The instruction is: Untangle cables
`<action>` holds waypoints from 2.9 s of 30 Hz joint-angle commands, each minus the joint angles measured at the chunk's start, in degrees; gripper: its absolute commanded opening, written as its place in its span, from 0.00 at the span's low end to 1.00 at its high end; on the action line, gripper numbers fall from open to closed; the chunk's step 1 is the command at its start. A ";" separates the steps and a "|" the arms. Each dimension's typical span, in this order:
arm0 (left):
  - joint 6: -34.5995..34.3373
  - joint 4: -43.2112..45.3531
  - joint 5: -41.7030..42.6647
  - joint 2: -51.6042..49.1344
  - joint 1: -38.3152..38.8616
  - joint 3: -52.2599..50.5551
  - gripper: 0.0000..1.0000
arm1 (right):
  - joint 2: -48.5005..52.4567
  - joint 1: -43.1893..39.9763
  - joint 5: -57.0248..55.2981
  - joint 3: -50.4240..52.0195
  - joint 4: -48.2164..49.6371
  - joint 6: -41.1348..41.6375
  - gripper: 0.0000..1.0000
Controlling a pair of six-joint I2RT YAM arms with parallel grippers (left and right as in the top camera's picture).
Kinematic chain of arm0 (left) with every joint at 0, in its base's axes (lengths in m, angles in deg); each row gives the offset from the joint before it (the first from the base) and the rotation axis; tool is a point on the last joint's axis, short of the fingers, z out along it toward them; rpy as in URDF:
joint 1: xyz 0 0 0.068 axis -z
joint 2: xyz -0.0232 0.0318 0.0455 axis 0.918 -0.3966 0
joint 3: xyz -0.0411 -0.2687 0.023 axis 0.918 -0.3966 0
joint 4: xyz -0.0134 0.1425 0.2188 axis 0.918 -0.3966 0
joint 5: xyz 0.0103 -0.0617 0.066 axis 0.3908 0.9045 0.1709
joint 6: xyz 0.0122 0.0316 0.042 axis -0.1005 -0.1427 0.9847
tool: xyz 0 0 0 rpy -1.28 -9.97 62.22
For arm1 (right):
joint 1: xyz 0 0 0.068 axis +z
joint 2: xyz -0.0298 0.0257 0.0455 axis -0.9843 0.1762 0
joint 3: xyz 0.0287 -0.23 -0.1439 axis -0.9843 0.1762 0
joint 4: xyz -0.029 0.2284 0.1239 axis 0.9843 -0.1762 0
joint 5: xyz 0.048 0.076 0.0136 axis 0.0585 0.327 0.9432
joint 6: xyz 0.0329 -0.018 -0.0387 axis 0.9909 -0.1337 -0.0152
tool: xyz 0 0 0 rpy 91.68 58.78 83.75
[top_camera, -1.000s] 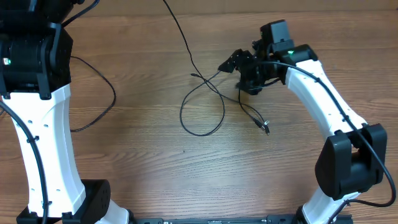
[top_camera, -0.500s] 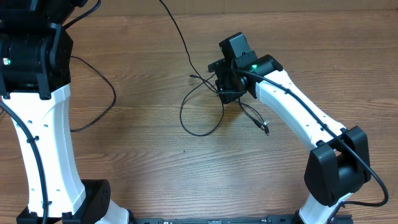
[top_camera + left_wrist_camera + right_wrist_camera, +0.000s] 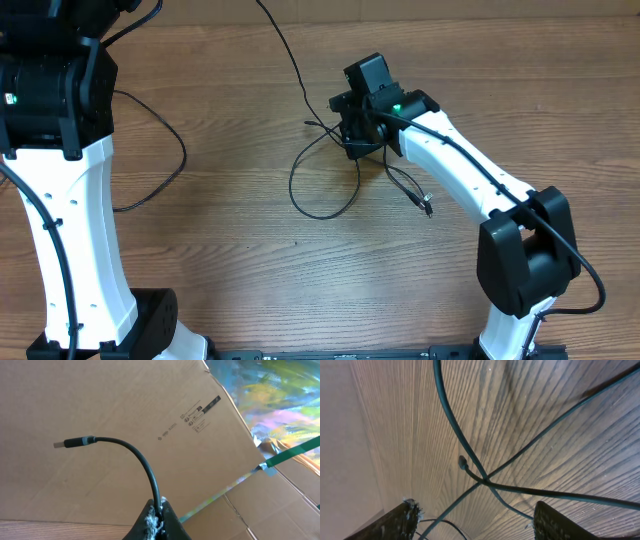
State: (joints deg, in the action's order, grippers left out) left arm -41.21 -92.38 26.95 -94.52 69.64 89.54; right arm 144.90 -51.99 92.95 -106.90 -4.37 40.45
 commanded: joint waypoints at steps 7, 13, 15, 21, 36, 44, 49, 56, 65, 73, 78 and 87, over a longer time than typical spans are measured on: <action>-0.79 0.63 0.66 1.29 0.02 0.57 0.04 | 5.64 0.11 4.02 0.28 6.08 0.48 0.71; -0.79 0.63 0.63 1.29 0.02 0.57 0.04 | 6.14 -1.42 -1.62 0.28 6.58 -2.27 0.66; -0.79 0.63 0.63 1.29 0.02 0.57 0.04 | 6.14 -1.75 -3.06 0.28 6.58 -3.19 0.63; -0.79 0.66 0.63 1.29 0.02 0.57 0.04 | 6.14 -2.21 -7.82 0.28 8.76 -17.86 0.50; 2.34 0.13 6.60 1.84 -5.64 0.57 0.04 | 1.49 -7.30 -4.48 -2.47 0.37 -53.20 0.04; 2.25 0.07 15.87 1.99 -11.37 0.57 0.04 | -3.34 -11.87 13.53 -3.21 -2.01 -69.81 0.33; 2.25 -0.07 16.98 1.99 -11.21 0.57 0.04 | -0.96 -10.34 16.96 -3.13 -1.42 -74.10 0.67; 2.27 -0.31 19.21 1.99 -11.21 0.57 0.04 | 4.35 -7.61 17.09 -3.13 0.04 -82.14 0.84; 2.25 -0.28 20.17 1.99 -11.21 0.57 0.04 | 7.63 -7.61 15.39 -3.10 7.67 -60.13 0.82; 2.25 -0.28 20.17 1.99 -11.21 0.57 0.04 | 11.13 -7.56 8.72 -3.10 12.46 -44.98 0.69; 2.25 -0.22 20.09 1.99 -11.23 0.57 0.04 | 12.37 -7.54 7.54 -3.10 14.67 -44.57 0.49; 2.25 2.03 18.03 2.10 -12.44 0.57 0.04 | 10.32 -9.25 14.38 -3.23 15.50 -48.15 0.04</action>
State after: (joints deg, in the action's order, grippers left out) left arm -40.24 -92.05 45.94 -94.08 58.25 89.54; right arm 156.73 -59.49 103.16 -109.31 11.39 -5.49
